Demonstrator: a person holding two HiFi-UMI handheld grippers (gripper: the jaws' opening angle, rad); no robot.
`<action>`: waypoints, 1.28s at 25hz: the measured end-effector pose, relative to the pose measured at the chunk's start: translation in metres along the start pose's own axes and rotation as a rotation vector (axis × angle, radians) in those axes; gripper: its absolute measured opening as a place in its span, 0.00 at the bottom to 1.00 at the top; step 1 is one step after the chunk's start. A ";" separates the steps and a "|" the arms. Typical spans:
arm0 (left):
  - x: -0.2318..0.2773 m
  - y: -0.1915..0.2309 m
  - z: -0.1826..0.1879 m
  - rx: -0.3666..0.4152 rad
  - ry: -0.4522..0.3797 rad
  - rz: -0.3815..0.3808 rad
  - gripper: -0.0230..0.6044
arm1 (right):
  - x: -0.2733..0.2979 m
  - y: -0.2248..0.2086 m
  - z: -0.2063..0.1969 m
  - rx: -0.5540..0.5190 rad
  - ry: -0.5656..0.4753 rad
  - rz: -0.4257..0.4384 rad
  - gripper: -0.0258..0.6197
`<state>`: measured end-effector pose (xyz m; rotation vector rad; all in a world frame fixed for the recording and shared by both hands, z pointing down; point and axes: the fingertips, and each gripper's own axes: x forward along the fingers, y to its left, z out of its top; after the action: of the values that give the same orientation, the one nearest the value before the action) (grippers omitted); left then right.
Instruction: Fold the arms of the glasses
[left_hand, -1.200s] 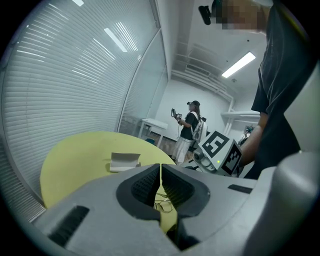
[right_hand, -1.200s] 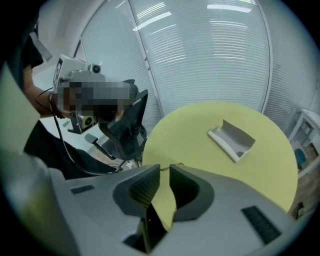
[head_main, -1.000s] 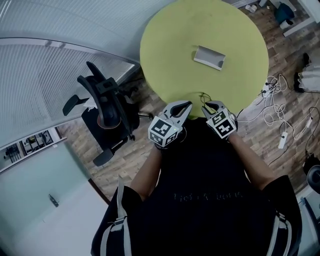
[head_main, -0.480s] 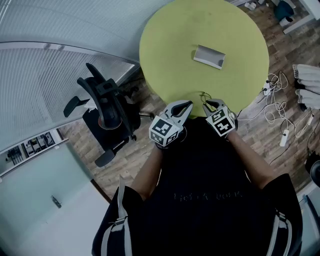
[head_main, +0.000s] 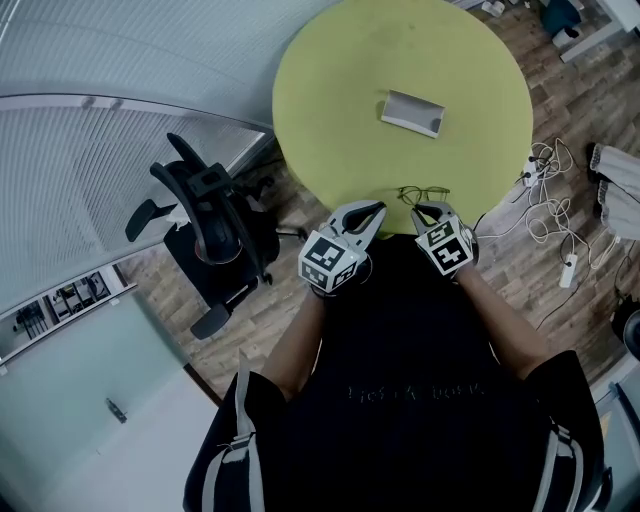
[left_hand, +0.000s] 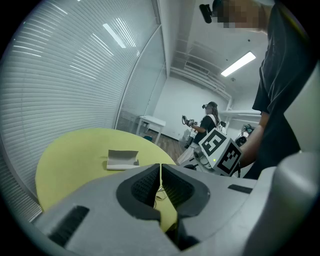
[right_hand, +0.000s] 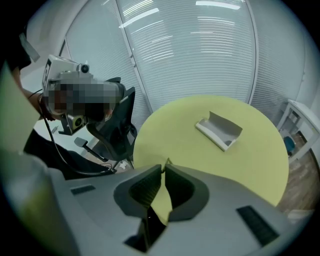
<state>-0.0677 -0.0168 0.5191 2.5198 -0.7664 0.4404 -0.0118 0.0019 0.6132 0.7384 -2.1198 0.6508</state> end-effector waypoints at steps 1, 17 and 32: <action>0.001 -0.001 0.000 0.001 0.001 -0.003 0.07 | -0.001 -0.001 -0.002 0.009 -0.001 -0.004 0.11; 0.011 -0.003 -0.002 0.004 0.027 -0.025 0.07 | 0.000 -0.040 -0.038 0.110 0.035 -0.070 0.11; 0.010 -0.003 -0.007 0.003 0.052 -0.023 0.07 | 0.020 -0.064 -0.084 0.172 0.130 -0.083 0.11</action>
<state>-0.0591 -0.0153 0.5286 2.5073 -0.7171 0.4979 0.0643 0.0066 0.6891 0.8493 -1.9217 0.8205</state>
